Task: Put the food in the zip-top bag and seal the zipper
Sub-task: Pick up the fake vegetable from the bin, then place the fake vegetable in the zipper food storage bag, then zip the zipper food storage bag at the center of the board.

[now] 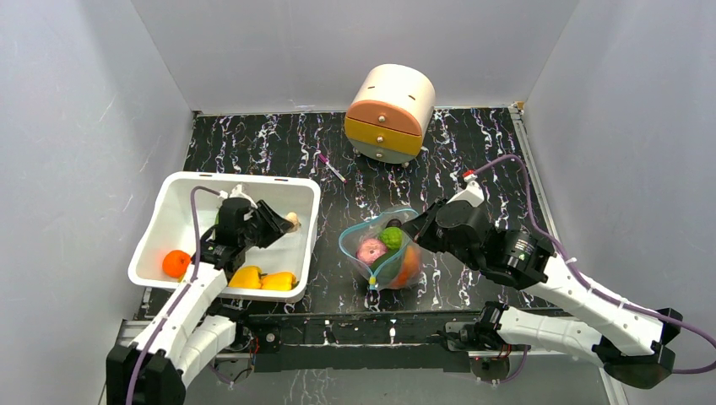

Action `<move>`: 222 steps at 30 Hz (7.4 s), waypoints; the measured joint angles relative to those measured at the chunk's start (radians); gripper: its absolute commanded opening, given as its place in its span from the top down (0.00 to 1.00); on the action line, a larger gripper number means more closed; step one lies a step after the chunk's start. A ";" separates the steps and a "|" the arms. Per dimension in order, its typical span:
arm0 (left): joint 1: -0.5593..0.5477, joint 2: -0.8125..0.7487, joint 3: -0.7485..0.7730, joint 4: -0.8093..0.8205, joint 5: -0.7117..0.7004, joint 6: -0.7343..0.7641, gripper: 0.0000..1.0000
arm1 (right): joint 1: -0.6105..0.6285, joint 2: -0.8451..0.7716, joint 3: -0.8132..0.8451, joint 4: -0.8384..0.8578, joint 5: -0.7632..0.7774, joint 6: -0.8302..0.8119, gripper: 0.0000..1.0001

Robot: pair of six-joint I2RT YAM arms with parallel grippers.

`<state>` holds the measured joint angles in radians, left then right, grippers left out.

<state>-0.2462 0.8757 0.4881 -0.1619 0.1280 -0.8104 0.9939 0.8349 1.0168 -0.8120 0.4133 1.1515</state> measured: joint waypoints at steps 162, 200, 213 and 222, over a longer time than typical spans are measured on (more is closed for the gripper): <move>-0.622 0.032 0.229 0.102 0.253 0.246 0.56 | -0.001 0.031 -0.069 0.295 0.220 0.454 1.00; -0.627 0.120 0.414 -0.080 0.439 0.743 1.00 | -0.001 -0.228 -0.078 0.222 -0.221 -0.658 0.57; -0.626 0.249 0.553 -0.134 0.512 0.954 1.00 | -0.001 -0.032 0.062 0.235 -0.681 -1.433 0.48; -0.626 0.248 0.603 -0.170 0.581 1.036 1.00 | -0.001 0.034 0.062 0.218 -0.753 -1.657 0.47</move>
<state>-0.8726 1.1240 1.0908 -0.3321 0.7086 0.2253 0.9932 0.8692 1.0790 -0.5938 -0.3401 -0.5056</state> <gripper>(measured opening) 0.055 0.525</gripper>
